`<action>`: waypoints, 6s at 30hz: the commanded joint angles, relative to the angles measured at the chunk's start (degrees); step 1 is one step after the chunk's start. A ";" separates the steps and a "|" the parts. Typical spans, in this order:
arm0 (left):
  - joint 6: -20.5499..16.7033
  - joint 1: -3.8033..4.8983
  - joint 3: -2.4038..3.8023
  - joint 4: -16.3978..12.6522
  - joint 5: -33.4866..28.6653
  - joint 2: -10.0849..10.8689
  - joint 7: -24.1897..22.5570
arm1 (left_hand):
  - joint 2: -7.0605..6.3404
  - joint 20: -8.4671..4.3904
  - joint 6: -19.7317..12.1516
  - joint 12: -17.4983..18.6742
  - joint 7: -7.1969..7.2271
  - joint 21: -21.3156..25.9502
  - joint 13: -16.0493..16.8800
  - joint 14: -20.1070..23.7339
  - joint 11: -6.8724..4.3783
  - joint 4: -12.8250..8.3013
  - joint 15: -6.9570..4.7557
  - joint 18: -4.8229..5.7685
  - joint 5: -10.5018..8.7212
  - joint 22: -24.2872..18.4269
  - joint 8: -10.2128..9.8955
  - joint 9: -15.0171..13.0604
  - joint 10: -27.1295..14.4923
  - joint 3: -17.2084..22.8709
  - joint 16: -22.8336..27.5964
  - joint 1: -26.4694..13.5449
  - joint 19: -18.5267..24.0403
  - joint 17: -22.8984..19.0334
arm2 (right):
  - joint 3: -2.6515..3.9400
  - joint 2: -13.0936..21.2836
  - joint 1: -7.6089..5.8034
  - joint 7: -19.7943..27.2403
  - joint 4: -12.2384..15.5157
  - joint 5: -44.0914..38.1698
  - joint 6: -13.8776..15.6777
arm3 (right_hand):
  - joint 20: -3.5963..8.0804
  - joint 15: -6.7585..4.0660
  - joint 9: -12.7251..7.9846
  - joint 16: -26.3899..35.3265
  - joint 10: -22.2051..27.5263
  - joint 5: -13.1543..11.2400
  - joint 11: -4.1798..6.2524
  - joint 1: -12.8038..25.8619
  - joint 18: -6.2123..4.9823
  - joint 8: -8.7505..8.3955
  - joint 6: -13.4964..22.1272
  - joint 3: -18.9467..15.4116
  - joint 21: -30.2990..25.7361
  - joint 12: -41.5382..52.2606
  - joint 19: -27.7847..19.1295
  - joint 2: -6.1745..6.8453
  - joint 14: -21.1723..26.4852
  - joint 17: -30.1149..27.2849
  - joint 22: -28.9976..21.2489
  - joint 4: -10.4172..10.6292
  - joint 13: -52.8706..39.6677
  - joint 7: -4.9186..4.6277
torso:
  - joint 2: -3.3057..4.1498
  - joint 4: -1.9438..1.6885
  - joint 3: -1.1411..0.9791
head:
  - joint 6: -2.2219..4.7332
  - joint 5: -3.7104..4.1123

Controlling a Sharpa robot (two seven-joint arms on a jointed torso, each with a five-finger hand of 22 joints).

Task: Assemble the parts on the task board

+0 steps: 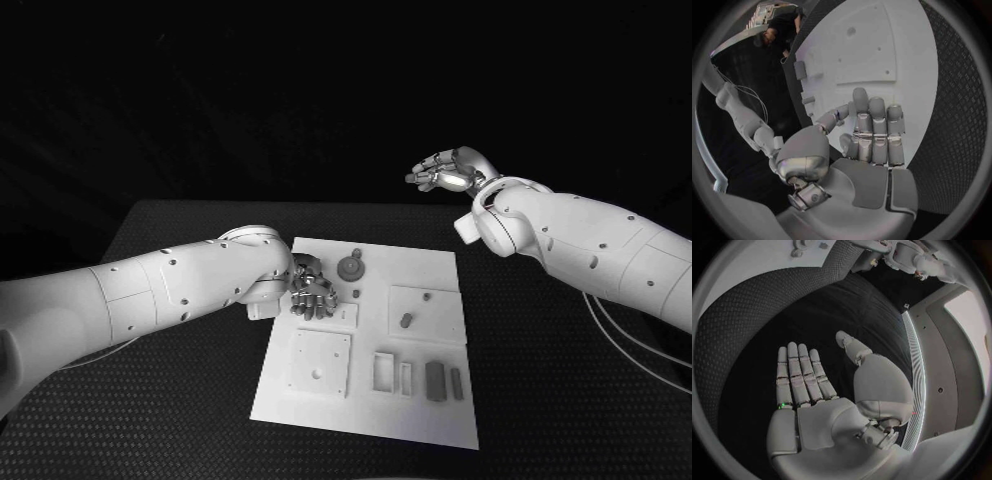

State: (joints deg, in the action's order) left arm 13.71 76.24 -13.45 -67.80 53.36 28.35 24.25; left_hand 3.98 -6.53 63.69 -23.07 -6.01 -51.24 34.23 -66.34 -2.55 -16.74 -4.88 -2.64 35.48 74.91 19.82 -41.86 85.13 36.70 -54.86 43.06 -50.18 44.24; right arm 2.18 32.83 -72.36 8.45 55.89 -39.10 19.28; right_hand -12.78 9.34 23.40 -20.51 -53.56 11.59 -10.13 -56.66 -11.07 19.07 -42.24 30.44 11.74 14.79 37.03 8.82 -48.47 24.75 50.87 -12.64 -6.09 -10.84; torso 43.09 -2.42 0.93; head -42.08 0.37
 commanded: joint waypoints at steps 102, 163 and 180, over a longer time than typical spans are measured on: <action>-4.44 1.84 5.06 -1.28 -2.83 3.35 -1.08 | -10.97 -4.90 -1.56 -10.07 4.00 -4.39 -1.47 3.46 -1.30 8.05 -1.14 -0.88 -32.68 -2.81 6.02 1.49 -7.49 -6.73 -5.12 -4.79 2.83 -2.41 | 0.01 0.43 0.59 0.49 -0.25 0.10 -0.50 | -0.33 0.86 -0.86 0.44 -0.88 1.29 -0.37 -1.31 0.11 -0.02 0.62 -0.71 -1.73 -1.03 -2.62 0.11 0.93 -1.54 1.14 0.09 1.75 -1.56 | -0.05 -0.05 -0.05 | 1.48 -0.03; -1.86 -0.27 4.69 20.96 4.05 -7.12 -7.74 | -6.94 0.12 -8.53 -4.32 -0.26 0.30 -7.96 11.64 3.02 7.85 4.09 0.11 -32.54 -4.92 -0.95 6.71 -14.65 -8.04 -1.13 0.77 10.71 -7.92 | 0.02 -0.31 0.99 0.54 0.04 0.14 -0.59 | -0.30 0.88 -0.99 0.39 -0.95 1.44 -0.37 -1.23 0.15 0.01 0.65 -0.84 -1.87 -1.17 -2.77 0.08 1.02 -1.79 1.46 0.28 1.96 -1.56 | 0.22 0.37 -0.02 | 2.38 0.60; -2.70 -0.48 4.71 22.30 3.81 -7.31 -7.94 | -5.91 0.18 -8.53 -4.23 -0.37 0.31 -8.22 11.66 3.10 7.03 4.14 0.12 -32.55 -4.95 -1.53 7.03 -14.60 -8.13 -1.23 1.42 10.71 -8.18 | 0.01 -0.22 0.98 0.52 0.34 0.14 -0.52 | -0.29 0.88 -1.02 0.37 -0.99 1.42 -0.37 -1.28 0.15 0.03 0.64 -0.85 -1.89 -1.20 -2.79 0.09 1.03 -1.85 1.54 0.28 2.00 -1.56 | 0.18 0.31 -0.03 | 2.25 1.01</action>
State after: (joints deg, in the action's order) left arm 10.88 75.74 -8.76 -45.48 57.82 21.30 17.10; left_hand -2.63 -3.68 55.07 -27.68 -6.24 -51.02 26.09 -55.16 0.51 -9.34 -0.71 -3.09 3.05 69.95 18.61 -34.91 70.83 28.49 -55.70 44.40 -39.92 36.15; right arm 2.17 32.63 -71.38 8.43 56.10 -39.00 19.19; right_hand -13.18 10.10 22.44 -20.31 -54.18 12.66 -10.33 -57.57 -11.07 19.07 -41.98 29.81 10.18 13.91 34.57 8.82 -47.70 22.94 52.33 -12.32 -4.18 -11.10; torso 43.31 -2.07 0.87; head -39.83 1.34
